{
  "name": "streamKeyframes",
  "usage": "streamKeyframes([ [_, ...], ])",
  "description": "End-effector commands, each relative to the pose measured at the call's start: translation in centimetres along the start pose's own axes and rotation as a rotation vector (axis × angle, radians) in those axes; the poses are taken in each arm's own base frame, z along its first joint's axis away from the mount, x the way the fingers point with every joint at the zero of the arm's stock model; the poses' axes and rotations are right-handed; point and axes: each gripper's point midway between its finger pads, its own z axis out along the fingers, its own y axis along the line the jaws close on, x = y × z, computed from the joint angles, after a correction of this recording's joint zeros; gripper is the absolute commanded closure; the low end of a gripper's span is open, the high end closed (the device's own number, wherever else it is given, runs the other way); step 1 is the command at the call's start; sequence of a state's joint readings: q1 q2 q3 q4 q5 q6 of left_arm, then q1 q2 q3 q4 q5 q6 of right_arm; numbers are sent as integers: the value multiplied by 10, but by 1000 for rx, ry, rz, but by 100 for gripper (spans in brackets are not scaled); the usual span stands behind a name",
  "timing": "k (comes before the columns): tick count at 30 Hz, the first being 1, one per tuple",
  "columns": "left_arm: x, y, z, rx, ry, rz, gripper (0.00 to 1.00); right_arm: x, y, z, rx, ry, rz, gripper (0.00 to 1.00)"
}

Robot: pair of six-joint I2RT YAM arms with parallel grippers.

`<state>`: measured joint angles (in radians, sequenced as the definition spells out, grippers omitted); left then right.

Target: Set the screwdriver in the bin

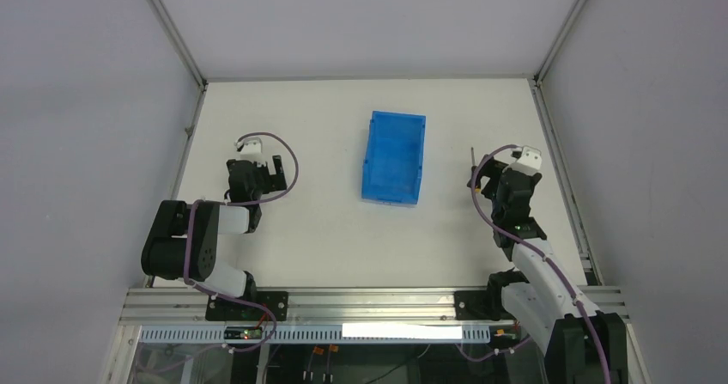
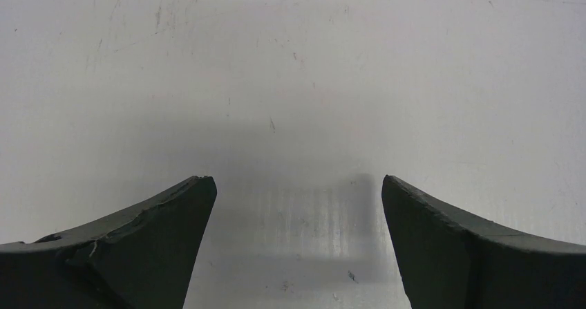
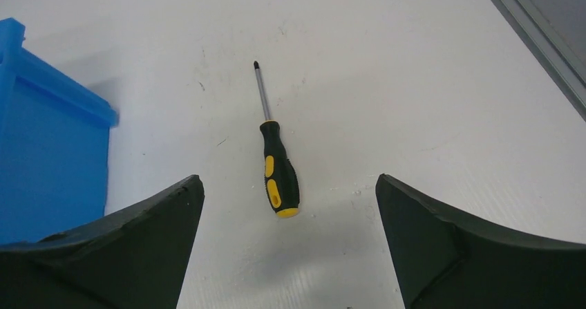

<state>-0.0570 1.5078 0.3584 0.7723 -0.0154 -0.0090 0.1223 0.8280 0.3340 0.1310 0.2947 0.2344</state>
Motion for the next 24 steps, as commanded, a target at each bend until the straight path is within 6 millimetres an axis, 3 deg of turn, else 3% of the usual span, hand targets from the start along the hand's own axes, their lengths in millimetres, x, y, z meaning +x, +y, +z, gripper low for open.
streamKeyframes([
  [1,-20,-2,5,17,-61,-11,0,-23,-9,4,86,-89,97,1],
  [6,-20,-2,5,15,-61,-11,0,-19,24,10,-64,64,-10,3],
  [11,-20,-2,5,17,-60,-11,0,-6,14,23,82,379,-115,3],
  [14,-19,-2,5,16,-59,-10,0,13,12,32,116,575,-198,6],
  [24,-20,-2,5,16,-61,-11,0,53,24,66,65,816,-258,21],
])
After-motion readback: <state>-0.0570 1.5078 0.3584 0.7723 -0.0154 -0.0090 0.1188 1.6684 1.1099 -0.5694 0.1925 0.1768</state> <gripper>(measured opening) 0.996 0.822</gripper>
